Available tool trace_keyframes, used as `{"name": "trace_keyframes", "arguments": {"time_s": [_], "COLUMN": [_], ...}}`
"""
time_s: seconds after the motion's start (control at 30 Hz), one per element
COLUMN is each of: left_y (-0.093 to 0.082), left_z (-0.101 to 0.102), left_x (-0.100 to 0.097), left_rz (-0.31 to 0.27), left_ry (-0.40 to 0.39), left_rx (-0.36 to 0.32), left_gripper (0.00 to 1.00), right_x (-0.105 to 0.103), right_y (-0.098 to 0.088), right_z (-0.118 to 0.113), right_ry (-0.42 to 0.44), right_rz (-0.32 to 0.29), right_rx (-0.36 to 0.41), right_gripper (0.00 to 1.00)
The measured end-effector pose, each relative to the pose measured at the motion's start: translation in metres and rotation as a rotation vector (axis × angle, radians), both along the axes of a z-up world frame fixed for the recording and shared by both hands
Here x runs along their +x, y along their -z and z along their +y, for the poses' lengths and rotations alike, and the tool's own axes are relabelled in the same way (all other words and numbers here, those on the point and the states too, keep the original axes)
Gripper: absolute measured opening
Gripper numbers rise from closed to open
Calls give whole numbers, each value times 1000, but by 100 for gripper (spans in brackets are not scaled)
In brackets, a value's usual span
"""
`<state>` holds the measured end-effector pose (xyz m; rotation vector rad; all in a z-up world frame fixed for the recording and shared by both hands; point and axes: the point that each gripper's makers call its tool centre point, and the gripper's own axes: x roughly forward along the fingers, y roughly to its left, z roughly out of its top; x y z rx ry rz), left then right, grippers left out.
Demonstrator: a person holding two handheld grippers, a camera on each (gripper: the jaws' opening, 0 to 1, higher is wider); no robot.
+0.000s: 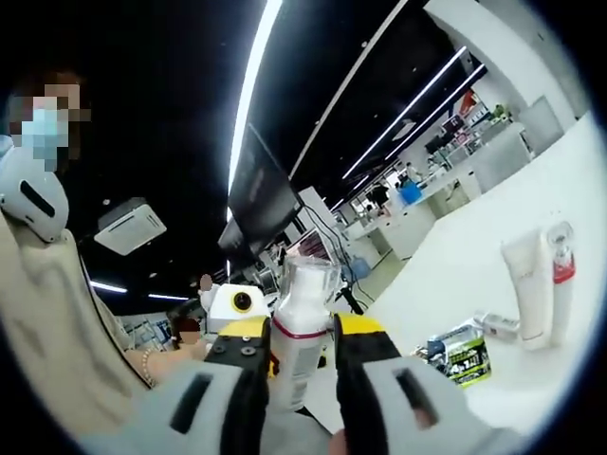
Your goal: Arrange the skincare products in the storage area until every visible bottle or jar stands upright without overlapping.
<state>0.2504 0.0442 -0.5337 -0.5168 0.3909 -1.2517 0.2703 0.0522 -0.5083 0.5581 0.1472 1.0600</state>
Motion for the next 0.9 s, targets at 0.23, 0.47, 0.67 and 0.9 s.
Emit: {"name": "trace_keyframes", "arguments": {"time_s": [0.23, 0.47, 0.67, 0.9], "left_y": [5, 21, 43, 53], "left_z": [-3, -7, -10, -16], "left_x": [3, 6, 9, 16], "left_rz": [-20, -78, -168, -216], "left_ry": [6, 38, 78, 105], "left_rx": [45, 207, 413, 487], "left_gripper": [18, 19, 19, 18], "right_x": [1, 0, 5, 11], "right_y": [5, 12, 19, 24], "right_z": [-5, -7, -11, -13], "right_ry": [12, 7, -3, -20], "right_rz": [-9, -75, -154, -182], "right_rx": [-30, -158, -323, -369], "right_gripper": [23, 22, 22, 22]}}
